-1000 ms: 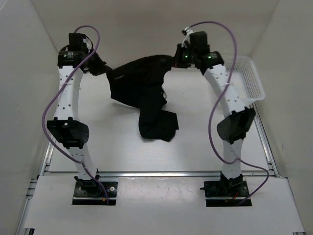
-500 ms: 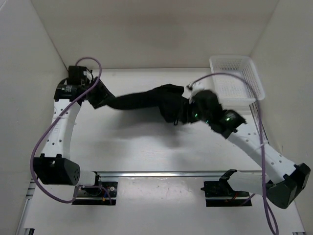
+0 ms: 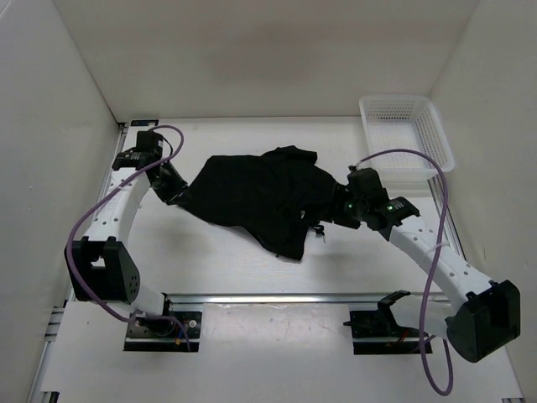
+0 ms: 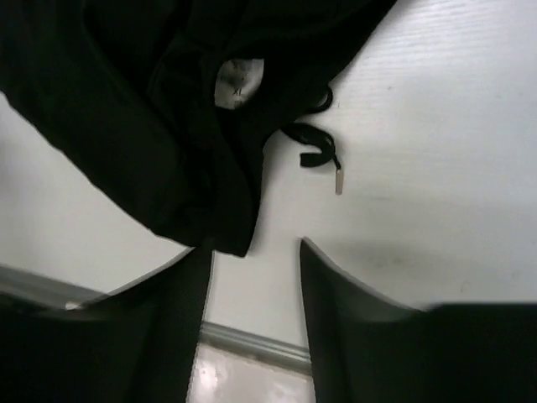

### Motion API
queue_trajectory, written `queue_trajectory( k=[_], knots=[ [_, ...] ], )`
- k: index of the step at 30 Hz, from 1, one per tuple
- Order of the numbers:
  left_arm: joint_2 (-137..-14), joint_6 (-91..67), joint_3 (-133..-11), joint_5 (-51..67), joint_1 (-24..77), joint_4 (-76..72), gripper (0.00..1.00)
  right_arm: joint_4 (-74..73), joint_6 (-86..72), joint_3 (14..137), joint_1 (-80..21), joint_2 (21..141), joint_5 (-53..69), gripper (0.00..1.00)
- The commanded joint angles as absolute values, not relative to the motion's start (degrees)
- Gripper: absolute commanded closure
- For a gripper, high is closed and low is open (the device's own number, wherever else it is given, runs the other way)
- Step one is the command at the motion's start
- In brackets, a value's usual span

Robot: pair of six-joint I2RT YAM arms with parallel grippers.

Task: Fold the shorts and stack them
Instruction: Flatten the shorts out

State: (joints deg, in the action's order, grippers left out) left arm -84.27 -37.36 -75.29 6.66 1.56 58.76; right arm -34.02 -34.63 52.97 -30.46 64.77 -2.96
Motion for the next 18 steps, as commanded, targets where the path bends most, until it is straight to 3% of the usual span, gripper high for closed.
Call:
queue_trajectory(
  k=[1,3,4,10,14,16,18],
  knots=[
    [-88.32,-37.45,-72.87,7.63,-0.17,55.99,0.47,-25.24,-43.40,46.52,-26.72,65.82,16.85,0.31],
    [-91.13,-37.44,-71.03,8.96,-2.19,53.63,0.19,-20.95,-49.55,44.31,-26.02,66.53,20.55,0.18],
    [-94.27,-37.44,-71.02,10.44,-2.72,52.57,0.14,-19.27,-51.75,41.60,-26.02,67.93,22.13,0.12],
    [-106.06,-37.44,-75.84,11.78,-3.60,50.98,0.04,-3.71,-71.34,31.04,-26.54,68.64,29.09,0.09],
    [-111.43,-37.44,-80.15,11.25,-3.60,50.98,0.04,0.51,-79.26,28.14,-27.69,69.26,29.09,0.11],
    [-113.11,-37.44,-81.90,11.25,-3.60,50.98,0.16,3.76,-83.57,27.34,-27.69,70.48,28.48,0.11],
    [-115.48,-37.97,-83.14,11.25,-3.08,50.98,0.35,6.05,-87.16,26.54,-28.82,72.50,28.48,0.12]
  ],
)
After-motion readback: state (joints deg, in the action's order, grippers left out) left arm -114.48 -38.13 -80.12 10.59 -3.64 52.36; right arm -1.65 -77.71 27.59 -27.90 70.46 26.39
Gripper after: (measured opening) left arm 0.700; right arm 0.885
